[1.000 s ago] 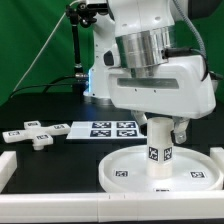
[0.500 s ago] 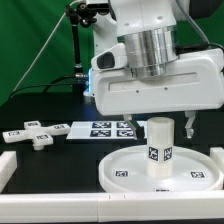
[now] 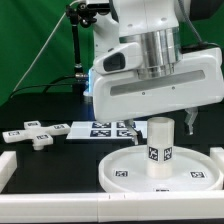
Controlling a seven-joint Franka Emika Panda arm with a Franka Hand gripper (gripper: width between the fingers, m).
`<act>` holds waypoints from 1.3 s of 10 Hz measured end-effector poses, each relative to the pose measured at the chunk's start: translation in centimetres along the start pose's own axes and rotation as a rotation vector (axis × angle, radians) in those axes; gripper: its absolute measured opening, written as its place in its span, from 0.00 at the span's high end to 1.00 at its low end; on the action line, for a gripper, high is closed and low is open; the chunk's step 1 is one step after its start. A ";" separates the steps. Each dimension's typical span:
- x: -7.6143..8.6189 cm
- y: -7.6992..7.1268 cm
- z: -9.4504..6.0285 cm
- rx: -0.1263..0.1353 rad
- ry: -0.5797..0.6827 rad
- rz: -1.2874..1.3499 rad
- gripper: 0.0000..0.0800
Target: Assemble round table
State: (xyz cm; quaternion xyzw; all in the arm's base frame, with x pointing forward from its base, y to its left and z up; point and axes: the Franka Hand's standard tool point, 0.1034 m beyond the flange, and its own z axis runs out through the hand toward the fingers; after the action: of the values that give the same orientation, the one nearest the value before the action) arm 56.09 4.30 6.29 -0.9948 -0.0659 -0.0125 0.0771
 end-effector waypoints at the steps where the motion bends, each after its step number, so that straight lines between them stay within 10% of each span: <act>1: 0.2 0.1 0.0 -0.002 0.006 -0.021 0.19; 13: 1.0 -0.1 -0.5 -0.070 -0.063 -1.011 0.19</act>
Offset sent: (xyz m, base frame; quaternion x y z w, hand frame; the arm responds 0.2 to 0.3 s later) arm 0.0000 0.0000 0.0000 0.0000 0.0000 -0.1938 0.9810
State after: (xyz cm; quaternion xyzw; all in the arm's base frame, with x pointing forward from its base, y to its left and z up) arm 57.01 4.49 6.88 -0.8404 -0.5410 -0.0203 0.0259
